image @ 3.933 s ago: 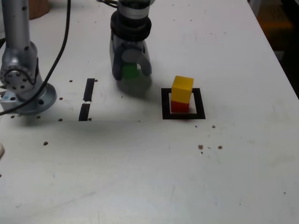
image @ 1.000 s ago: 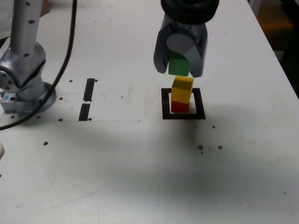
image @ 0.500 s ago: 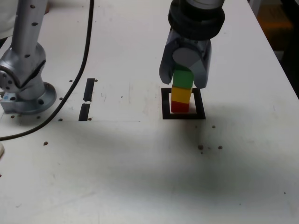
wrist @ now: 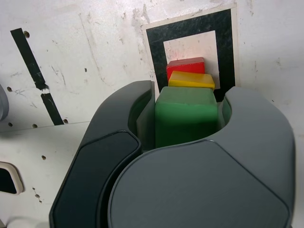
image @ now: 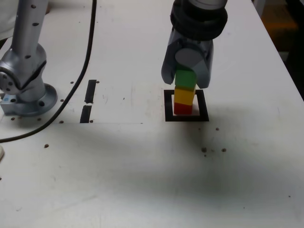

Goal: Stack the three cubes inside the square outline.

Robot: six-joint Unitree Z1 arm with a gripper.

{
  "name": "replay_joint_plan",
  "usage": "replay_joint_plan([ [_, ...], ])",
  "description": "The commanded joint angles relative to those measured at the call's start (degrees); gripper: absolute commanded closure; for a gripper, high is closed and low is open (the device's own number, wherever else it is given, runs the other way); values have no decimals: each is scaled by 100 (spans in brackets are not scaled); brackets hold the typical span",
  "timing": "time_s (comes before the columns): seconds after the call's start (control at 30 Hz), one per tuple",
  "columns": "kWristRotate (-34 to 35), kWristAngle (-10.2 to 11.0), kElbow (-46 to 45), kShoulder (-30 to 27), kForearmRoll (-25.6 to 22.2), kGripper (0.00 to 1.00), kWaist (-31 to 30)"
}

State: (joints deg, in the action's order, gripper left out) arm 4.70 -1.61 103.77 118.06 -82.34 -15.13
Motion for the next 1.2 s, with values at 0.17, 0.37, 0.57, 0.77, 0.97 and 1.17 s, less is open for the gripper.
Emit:
replay_joint_plan([
  [0.17, 5, -1, 26, 75, -34, 62, 10],
  [0.37, -3, -9, 37, 112, -57, 27, 10],
  [0.57, -8, 12, 37, 111, -98, 1, 10],
  [0.77, 19, 105, 32, 37, -151, 0, 10],
  [0.97, 65, 184, -106, -257, -141, 0, 10],
  [1.17, 66, 122, -548, -1090, -39, 0, -10],
])
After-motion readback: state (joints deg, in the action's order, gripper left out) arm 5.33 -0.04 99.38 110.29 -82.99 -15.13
